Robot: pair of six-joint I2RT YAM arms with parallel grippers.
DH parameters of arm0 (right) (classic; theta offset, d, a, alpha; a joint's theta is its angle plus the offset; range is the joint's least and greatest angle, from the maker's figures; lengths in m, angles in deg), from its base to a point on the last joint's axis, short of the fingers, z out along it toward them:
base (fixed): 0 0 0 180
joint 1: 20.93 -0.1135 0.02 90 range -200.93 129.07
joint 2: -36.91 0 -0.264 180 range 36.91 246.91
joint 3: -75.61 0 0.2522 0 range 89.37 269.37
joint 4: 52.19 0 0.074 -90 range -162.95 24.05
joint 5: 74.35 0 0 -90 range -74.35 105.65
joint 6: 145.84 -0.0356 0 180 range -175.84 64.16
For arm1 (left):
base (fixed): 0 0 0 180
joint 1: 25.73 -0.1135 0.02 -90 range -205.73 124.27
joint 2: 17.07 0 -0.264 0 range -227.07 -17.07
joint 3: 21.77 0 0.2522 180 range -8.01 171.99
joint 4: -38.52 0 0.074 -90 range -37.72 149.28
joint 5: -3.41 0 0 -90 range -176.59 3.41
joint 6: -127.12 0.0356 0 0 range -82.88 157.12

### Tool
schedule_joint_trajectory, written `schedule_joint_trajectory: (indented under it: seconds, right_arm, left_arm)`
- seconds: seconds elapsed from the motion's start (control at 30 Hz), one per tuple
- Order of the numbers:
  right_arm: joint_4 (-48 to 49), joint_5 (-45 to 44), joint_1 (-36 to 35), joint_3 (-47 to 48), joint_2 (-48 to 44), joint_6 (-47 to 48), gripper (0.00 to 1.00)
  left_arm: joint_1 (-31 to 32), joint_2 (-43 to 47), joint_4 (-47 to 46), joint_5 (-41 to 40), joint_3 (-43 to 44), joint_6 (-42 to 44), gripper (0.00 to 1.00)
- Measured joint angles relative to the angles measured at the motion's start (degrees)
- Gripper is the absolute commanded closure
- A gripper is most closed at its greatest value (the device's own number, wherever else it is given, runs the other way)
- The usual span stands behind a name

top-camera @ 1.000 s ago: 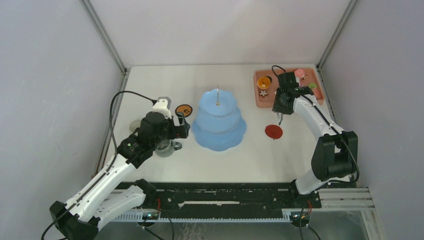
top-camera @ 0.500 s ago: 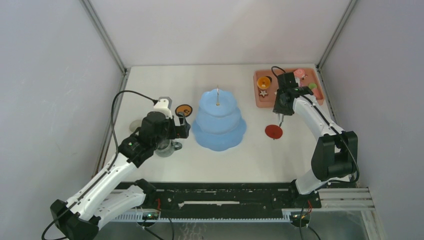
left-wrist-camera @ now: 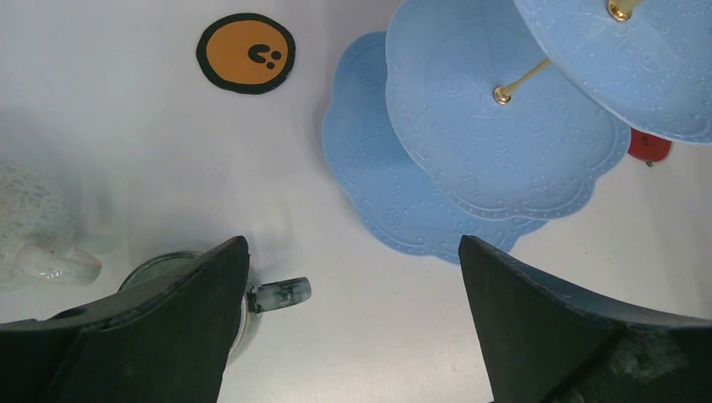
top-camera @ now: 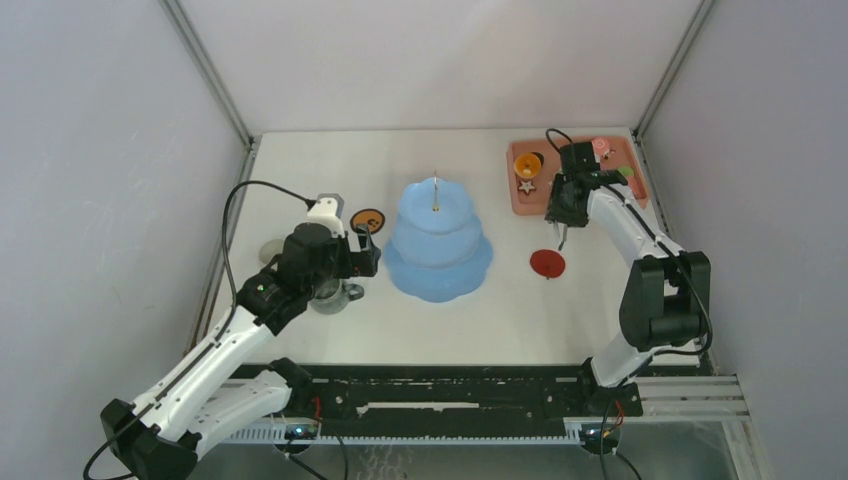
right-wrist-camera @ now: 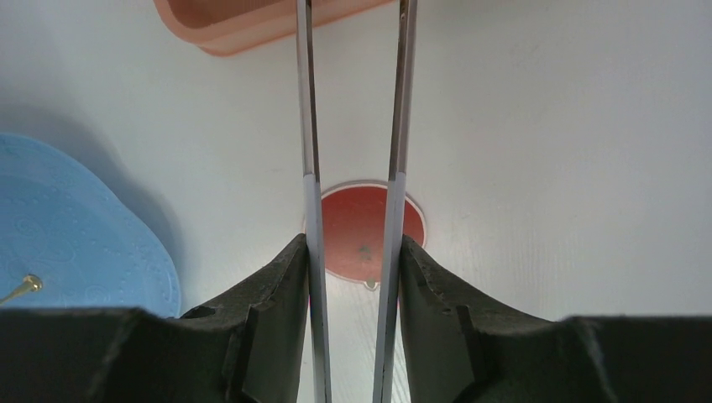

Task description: Serve the afternoon tea

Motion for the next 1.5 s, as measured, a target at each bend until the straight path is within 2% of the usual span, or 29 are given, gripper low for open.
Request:
schedule_joint_trajectory:
  seconds: [0.3,0.7,0.83,1.07,1.5]
  right_arm:
    - [0.61,1.07,1.77,4.28,4.09,0.96,0.53]
    - [1.40,1.38,2.84,4.74,9.33,2.16,0.54]
    - [1.55,1.14,2.84,4.74,9.64,2.54,0.67]
    - [2.38,0.96,2.84,4.74,9.62,2.95,0.99]
    - [1.68,1.95,2.84,4.55,2.27,2.95,1.00]
  left_arm:
    - [0.00,0.00,0.00,-0.02,0.00,-0.04,0.00]
    - [0.00,0.00,0.00,-0.02,0.00,-0.09,0.00]
    - [0.00,0.00,0.00,-0.02,0.00,-0.09,0.00]
    - [0.00,0.00,0.00,-0.02,0.00,-0.09,0.00]
    - [-0.02,0.02,0.02,-0.33,0.00,-0.07,0.00]
